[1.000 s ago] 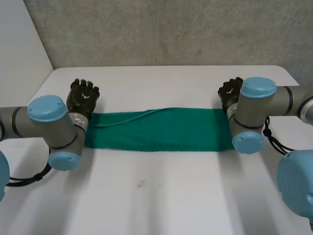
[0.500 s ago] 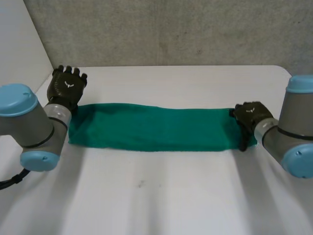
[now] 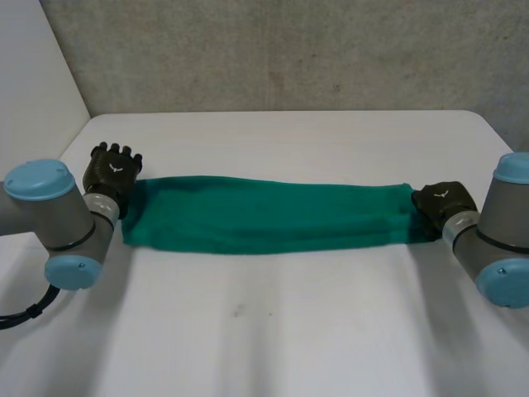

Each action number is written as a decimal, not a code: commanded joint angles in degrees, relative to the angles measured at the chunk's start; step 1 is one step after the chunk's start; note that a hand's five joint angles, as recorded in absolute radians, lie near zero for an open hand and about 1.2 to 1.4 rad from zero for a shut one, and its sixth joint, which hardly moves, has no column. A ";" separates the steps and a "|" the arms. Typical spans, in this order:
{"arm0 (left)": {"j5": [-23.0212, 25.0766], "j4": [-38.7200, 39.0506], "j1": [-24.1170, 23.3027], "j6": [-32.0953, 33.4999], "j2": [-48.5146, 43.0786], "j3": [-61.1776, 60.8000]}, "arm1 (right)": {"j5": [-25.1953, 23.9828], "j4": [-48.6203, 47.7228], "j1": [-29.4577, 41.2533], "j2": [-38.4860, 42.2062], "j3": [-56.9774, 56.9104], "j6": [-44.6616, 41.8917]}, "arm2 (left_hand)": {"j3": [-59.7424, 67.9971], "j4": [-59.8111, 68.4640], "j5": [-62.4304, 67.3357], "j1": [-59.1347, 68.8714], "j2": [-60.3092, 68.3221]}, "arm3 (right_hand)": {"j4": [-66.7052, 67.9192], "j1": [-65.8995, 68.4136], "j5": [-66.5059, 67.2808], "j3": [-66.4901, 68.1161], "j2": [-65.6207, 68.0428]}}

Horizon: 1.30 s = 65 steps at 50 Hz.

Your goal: Fold the towel.

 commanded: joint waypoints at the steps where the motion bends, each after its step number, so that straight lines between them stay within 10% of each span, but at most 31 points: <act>1: -2.99 -1.09 -0.05 -0.03 3.75 -2.23 | 4.94 1.35 -5.95 -0.62 -1.69 -5.34 | 0.95 1.54 0.30 2.17 1.50 | 11.91 24.87 14.57 12.40 12.32; 12: -2.73 -4.08 -1.19 -0.56 17.62 -17.86 | 7.05 1.88 -13.88 -2.82 -7.12 -26.97 | 0.11 0.70 -0.54 1.32 0.66 | 11.91 24.87 14.57 12.40 12.32; 27: 0.08 -3.55 -9.80 -9.16 22.22 -16.13 | 7.67 4.69 3.97 -6.69 -14.45 -19.96 | 3.79 4.38 3.14 5.01 4.34 | 11.91 24.87 14.57 12.40 12.32; 36: 0.35 -9.16 -16.21 -24.90 15.72 -9.97 | 8.55 4.44 3.44 -8.09 -5.14 -18.28 | 18.42 19.01 17.77 19.64 18.97 | 11.91 24.87 14.57 12.40 12.32; 53: 0.61 -13.31 -18.60 -26.40 8.77 -8.47 | 4.07 -1.89 -3.59 -12.40 7.09 -9.76 | 45.85 46.45 45.20 47.07 46.40 | 11.91 24.87 14.57 12.40 12.32; 65: 0.87 -12.78 -18.95 -26.75 6.66 -8.04 | 3.98 -2.16 -4.38 -12.40 8.23 -9.58 | 37.28 37.88 36.63 38.50 37.83 | 11.91 24.87 14.57 12.40 12.32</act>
